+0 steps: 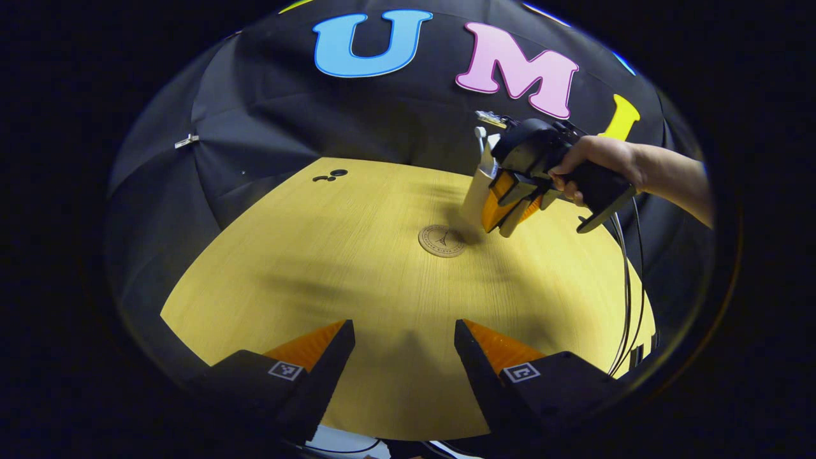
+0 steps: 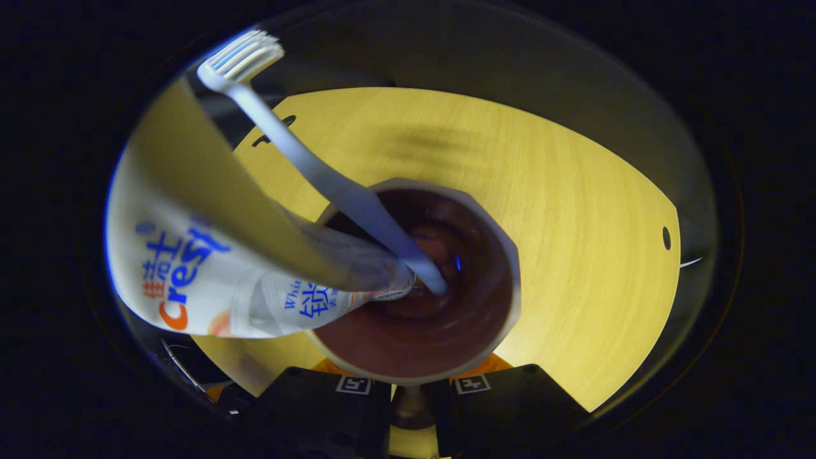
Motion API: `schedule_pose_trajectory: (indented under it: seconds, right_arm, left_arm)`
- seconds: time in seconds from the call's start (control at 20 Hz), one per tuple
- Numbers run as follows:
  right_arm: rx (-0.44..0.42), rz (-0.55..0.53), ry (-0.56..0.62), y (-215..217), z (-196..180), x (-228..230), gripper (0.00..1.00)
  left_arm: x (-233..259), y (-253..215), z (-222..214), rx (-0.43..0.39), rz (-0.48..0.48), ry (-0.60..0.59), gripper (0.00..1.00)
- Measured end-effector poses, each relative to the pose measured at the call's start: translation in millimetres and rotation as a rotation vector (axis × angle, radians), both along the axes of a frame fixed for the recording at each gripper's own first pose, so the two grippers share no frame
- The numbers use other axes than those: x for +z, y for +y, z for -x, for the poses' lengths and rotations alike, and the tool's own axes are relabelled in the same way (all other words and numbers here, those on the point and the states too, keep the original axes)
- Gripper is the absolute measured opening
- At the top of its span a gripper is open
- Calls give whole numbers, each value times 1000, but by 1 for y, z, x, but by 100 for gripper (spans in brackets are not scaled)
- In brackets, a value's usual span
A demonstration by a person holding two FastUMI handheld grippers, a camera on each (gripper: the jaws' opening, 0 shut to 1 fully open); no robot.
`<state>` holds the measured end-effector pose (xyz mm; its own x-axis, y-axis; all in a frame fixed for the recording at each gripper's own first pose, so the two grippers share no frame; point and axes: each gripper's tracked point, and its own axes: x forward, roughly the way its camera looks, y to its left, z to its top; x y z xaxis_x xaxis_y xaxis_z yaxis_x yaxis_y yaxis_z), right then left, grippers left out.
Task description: Put the toothbrush and toothpaste on the desktop into the cup, then pick up the cup and place it on the coaster on the desktop.
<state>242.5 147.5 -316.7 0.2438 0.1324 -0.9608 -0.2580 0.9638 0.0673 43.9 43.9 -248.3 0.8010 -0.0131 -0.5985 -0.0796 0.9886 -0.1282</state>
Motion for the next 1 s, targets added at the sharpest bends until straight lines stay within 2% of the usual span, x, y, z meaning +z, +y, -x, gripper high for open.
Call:
schedule_pose_trajectory:
  seconds: [0.3,0.75,0.95,1.0]
  right_arm:
    - [60,-21,41,37,9,-19,32]
    - [119,22,85,46,20,-40,32]
    - [119,45,89,50,19,-51,33]
    - [122,43,98,51,20,-50,27]
  left_arm:
    - [-2,3,-1,18,52,7,98]
    - [8,-13,-18,7,126,-11,98]
    - [12,-20,-21,-2,150,-24,98]
    - [12,-24,-20,-15,157,-19,98]
